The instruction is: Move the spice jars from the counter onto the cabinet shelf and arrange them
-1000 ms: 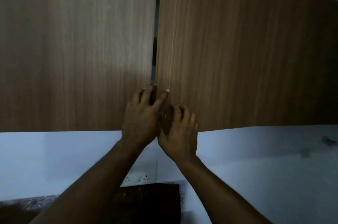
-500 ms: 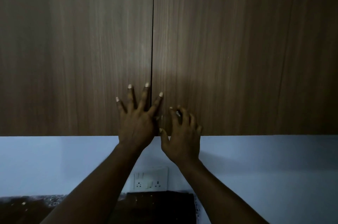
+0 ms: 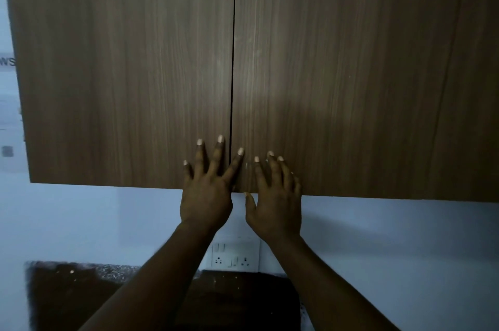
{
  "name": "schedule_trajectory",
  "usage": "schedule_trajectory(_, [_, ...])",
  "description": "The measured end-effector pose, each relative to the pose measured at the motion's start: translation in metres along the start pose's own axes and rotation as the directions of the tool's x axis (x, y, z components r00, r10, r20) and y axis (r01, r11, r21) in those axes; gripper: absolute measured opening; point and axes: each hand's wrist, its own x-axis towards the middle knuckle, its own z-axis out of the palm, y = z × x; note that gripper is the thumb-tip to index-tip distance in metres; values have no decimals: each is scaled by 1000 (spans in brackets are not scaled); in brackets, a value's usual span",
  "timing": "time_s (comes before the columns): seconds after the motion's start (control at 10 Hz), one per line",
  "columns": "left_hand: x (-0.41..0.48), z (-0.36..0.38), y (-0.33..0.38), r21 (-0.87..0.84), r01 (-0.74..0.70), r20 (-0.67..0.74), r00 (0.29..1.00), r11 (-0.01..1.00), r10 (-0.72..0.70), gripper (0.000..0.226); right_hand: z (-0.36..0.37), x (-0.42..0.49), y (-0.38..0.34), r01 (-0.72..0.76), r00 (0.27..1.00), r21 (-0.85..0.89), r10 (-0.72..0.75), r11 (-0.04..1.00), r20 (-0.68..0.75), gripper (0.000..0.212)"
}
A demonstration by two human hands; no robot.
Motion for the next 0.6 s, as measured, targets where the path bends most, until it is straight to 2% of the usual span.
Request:
schedule_trajectory(0.3, [-31,-7,-8,-18,31,197,980,999,-27,108,-35,7,-3,-47,974,41,37,998,223,73])
schedule_trajectory(0.5, [-45,-32,-46,-65,37,291,957,997,-16,102,-81,10,-6,-84,940,232,1,969,340,76])
schedule_trajectory(0.6, [-44,-52,-73,-42,28,311,950,999,-13,97,-113,13,-20,-179,959,396,70,901,274,74])
